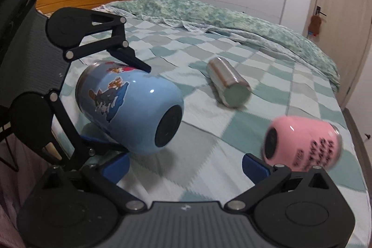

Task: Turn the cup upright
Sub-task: 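Lift the blue tumbler with the right gripper and roll it rim-up, then rotate the held blue tumbler upright with the right gripper, rim facing up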

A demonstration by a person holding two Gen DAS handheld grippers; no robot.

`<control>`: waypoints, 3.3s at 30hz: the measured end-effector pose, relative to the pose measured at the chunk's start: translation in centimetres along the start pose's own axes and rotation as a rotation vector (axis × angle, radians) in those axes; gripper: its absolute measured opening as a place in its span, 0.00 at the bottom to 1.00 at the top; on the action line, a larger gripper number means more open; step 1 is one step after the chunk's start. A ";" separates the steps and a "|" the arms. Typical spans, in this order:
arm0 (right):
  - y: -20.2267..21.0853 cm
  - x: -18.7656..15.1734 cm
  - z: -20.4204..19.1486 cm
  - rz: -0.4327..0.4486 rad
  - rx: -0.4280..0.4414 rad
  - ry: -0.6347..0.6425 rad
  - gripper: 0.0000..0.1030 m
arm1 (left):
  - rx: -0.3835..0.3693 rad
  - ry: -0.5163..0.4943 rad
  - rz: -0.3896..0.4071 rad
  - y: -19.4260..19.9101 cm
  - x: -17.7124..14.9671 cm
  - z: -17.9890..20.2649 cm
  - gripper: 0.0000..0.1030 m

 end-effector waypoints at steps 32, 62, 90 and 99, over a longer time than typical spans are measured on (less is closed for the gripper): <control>3.3 -0.6 -1.4 0.001 -0.023 0.042 1.00 | 0.030 0.361 0.018 3.5 -2.7 -1.0 1.00; -3.0 7.5 -8.0 -0.163 0.049 0.667 0.99 | 0.218 1.059 -0.019 8.7 -9.9 -3.2 1.00; -7.8 11.2 -0.3 -0.587 0.137 -0.024 0.82 | 0.180 1.022 0.048 9.0 -11.1 -4.9 1.00; -6.1 8.5 2.7 -0.643 0.022 -0.497 0.82 | 0.132 0.954 0.046 7.7 -11.1 -6.0 1.00</control>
Point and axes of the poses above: each gripper's, at about its wrist camera, not at the fingertips, and y roughly against the way its jaws point, z to its right, x to its top, the point moved 1 cm from there along -y, roughly the way its jaws point, and after that the axes turned 11 degrees about y, right-handed, at the moved point
